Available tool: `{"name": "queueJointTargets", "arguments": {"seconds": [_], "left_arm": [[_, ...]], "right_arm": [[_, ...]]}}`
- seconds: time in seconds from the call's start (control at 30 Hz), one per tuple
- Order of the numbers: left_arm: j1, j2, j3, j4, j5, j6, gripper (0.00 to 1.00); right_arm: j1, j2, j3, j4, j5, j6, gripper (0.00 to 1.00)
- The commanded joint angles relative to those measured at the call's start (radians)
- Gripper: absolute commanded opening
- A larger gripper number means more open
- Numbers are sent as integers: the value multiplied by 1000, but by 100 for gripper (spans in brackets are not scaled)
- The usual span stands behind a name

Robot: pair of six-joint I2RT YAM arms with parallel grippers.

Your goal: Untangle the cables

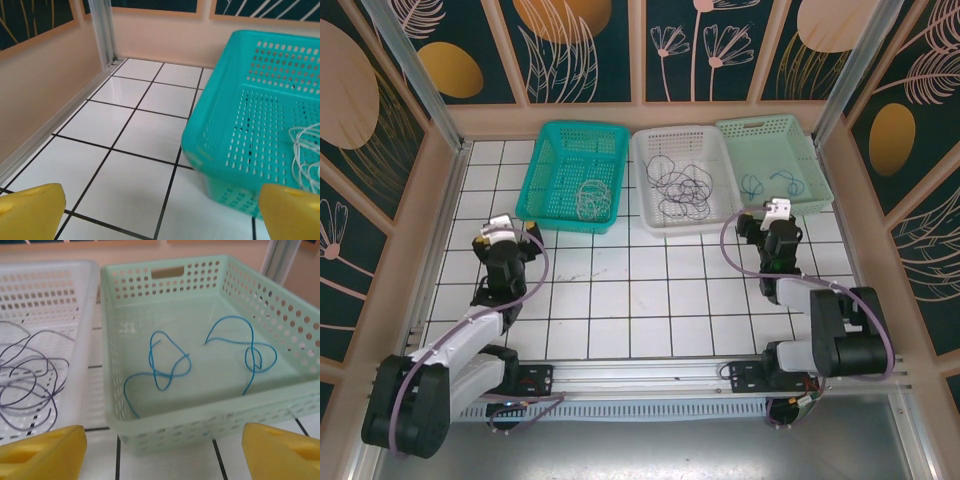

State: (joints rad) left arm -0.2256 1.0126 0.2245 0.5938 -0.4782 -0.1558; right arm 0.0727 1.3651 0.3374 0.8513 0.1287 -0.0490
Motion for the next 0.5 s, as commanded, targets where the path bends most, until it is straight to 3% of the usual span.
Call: {"name": "queueJointTargets", "arguments": {"seconds": [0.0, 0.27, 0.47], "left_arm": [[26, 40, -73, 330, 29, 102, 99], [102, 236, -97, 590, 165, 119, 99], [143, 409, -45, 703, 251, 136, 99]], "right_arm": [[-34, 82, -35, 205, -49, 12, 80], [-99, 178, -111, 417, -154, 52, 81], [-112, 175, -103, 394, -180, 59, 83]]}}
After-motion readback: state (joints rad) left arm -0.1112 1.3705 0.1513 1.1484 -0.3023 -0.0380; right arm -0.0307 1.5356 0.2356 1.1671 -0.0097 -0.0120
